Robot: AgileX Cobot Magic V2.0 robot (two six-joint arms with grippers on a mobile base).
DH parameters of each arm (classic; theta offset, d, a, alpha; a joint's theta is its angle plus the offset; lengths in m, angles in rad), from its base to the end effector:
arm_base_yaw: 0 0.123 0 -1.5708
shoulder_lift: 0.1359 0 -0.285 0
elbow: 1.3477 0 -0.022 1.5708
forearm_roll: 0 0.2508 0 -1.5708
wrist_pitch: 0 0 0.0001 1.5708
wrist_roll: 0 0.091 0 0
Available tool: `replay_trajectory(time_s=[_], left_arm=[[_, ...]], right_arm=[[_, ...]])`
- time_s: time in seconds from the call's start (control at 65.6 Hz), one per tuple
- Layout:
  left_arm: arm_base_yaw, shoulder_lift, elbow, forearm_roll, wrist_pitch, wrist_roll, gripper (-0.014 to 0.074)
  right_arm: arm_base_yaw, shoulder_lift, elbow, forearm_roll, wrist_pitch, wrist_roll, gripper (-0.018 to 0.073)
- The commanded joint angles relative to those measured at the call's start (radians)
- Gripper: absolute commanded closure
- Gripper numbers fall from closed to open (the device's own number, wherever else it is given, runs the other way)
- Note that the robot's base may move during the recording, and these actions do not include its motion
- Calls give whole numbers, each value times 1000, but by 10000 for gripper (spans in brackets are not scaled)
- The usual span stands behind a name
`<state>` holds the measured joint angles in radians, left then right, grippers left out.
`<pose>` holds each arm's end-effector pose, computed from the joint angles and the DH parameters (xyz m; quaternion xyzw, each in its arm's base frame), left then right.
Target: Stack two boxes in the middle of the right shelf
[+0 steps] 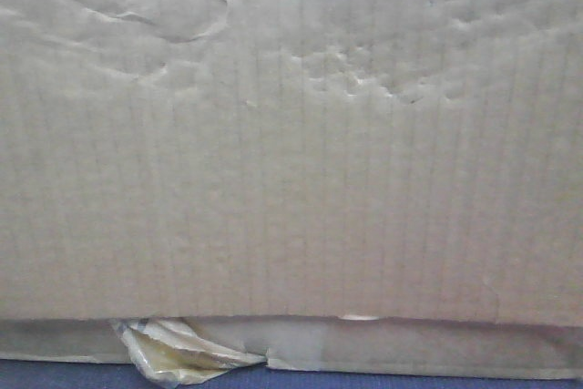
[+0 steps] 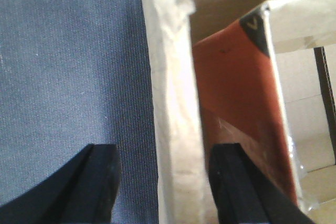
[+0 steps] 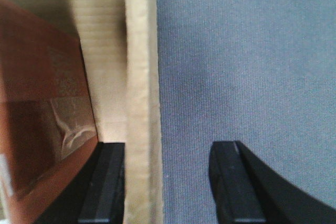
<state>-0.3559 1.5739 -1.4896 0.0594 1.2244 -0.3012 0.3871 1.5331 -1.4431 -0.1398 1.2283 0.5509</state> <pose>0.3029 -0.1072 0.3426 0.0320 0.9838 -0.0284 0.1738 0.2907 0.1056 0.3429 0.0685 0.9809 0.0148 0.1815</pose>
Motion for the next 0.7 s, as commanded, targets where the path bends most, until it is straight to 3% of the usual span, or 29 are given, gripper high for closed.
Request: replay_trajectory(time_s=[0.0,0.488,0.594,0.686], left_arm=[[0,-1,2,0,-3,6,299],[0,-1,2,0,-3,6,301],[0,-1,2,0,-3,6,353],[0,-1,2,-6,-3,6,524]], right_arm=[[6,-2,5,4,-7,-9,312],[15,14,6,5,-7,-21,330],[15,14,6,5,-7,-21,448],[15,14,6,-3,-7,-21,671]])
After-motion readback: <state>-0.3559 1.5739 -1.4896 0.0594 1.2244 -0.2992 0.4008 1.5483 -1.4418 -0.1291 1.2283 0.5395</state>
